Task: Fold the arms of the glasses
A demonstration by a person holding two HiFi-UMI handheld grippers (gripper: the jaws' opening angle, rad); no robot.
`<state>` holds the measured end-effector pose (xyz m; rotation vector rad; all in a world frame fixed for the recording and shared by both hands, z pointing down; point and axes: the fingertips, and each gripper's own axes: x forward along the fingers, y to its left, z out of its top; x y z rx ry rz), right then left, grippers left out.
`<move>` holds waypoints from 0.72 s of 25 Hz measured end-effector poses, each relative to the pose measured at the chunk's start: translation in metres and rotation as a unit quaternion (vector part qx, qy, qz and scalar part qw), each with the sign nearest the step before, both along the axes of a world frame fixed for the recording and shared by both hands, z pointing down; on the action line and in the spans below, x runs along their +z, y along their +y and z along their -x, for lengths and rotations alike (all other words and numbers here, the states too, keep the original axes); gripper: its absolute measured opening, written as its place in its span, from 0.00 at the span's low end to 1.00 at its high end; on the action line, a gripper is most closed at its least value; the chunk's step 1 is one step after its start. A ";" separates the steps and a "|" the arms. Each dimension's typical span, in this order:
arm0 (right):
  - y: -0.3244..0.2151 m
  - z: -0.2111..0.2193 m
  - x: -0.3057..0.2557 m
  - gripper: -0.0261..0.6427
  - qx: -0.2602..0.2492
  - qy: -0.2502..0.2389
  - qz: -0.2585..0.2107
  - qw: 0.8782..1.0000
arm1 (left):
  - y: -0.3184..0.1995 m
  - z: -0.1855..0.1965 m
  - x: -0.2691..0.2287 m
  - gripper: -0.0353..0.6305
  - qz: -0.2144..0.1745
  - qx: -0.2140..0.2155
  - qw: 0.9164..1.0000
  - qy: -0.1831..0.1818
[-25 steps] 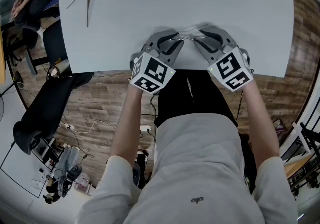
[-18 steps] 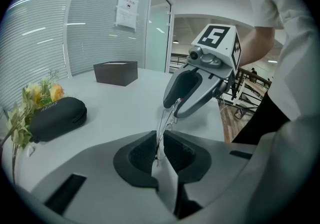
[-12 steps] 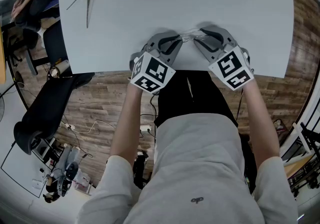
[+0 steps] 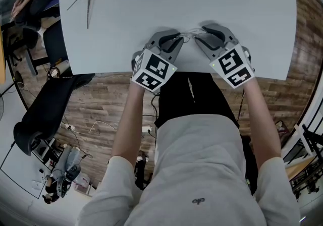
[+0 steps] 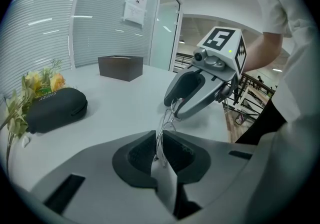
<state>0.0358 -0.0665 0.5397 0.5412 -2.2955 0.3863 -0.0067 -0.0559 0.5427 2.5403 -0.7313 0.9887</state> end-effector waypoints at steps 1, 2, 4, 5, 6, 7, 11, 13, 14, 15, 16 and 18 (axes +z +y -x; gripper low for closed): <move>-0.001 0.000 0.000 0.28 0.001 0.000 0.000 1.000 | -0.001 0.000 0.000 0.12 0.000 -0.001 1.000 -0.001; -0.002 0.000 0.001 0.28 0.001 0.000 0.001 1.000 | -0.002 0.000 0.001 0.12 0.001 -0.001 1.000 -0.001; -0.003 -0.001 0.001 0.29 0.003 0.001 0.002 1.000 | -0.003 -0.001 0.001 0.12 0.001 -0.002 1.000 -0.002; -0.004 -0.001 0.002 0.29 0.004 0.001 0.002 1.000 | -0.004 -0.002 0.001 0.12 0.001 -0.003 1.000 -0.002; -0.005 -0.001 0.002 0.29 0.004 0.000 0.003 1.000 | -0.005 -0.002 0.002 0.12 0.001 -0.004 1.000 -0.003; -0.007 -0.001 0.003 0.29 0.005 -0.001 0.003 1.000 | -0.006 -0.002 0.002 0.12 0.001 -0.005 1.000 -0.004; -0.011 -0.001 0.004 0.30 0.009 -0.002 0.004 1.000 | -0.010 -0.002 0.004 0.14 0.000 -0.011 1.000 -0.007; -0.013 -0.001 0.005 0.31 0.010 -0.002 0.005 1.000 | -0.011 -0.002 0.004 0.14 0.001 -0.012 1.000 -0.008; -0.014 -0.002 0.005 0.31 0.009 -0.002 0.006 1.000 | -0.012 -0.002 0.005 0.14 0.001 -0.012 1.000 -0.009; -0.014 -0.002 0.006 0.31 0.008 -0.001 0.006 1.000 | -0.013 -0.001 0.005 0.15 0.002 -0.013 1.000 -0.010; -0.015 -0.002 0.006 0.31 0.008 0.001 0.007 1.000 | -0.014 -0.001 0.005 0.15 0.003 -0.014 1.000 -0.010; -0.016 -0.003 0.006 0.33 0.008 0.002 0.008 1.000 | -0.016 0.000 0.005 0.17 0.004 -0.016 1.000 -0.012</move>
